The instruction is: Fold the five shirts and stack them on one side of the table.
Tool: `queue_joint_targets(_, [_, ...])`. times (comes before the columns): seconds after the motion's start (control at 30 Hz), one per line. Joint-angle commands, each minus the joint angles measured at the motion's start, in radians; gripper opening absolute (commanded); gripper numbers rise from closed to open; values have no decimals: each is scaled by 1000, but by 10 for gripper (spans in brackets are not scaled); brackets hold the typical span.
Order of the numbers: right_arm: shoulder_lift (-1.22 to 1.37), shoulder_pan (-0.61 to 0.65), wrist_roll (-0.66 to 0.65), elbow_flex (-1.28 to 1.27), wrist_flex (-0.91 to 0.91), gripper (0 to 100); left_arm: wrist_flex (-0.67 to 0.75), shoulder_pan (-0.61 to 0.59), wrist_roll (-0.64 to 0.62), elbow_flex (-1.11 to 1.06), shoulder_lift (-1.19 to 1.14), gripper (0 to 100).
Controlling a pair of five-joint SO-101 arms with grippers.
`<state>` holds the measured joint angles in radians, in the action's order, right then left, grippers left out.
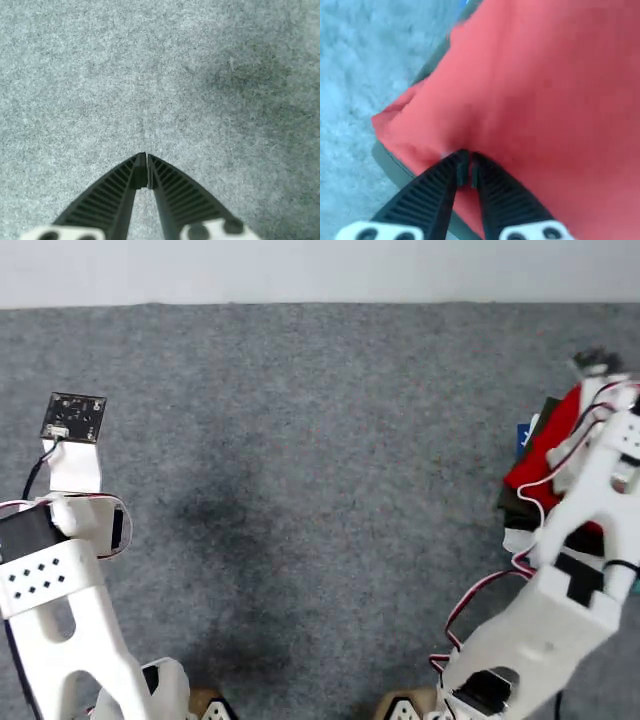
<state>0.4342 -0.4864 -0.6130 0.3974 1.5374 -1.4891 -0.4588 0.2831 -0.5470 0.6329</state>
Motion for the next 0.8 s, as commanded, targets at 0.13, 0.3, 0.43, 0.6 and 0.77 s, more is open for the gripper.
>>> queue_joint_targets(0.13, [-73, 41, 5, 97, 45, 9, 49, 6, 2, 4, 15, 15])
queue_joint_targets(0.3, [-139, 25, 5, 236, -56, 9, 69, 6, 2, 4, 15, 15])
queue_joint_targets(0.43, [-122, -31, 3, 247, -248, 9, 69, 6, 2, 10, 23, 15])
queue_joint_targets(0.6, [74, -120, 3, 247, -493, 10, 71, 6, 2, 12, 23, 15])
queue_joint_targets(0.77, [240, -147, 3, 284, -570, 9, 71, 35, -87, 10, 23, 15])
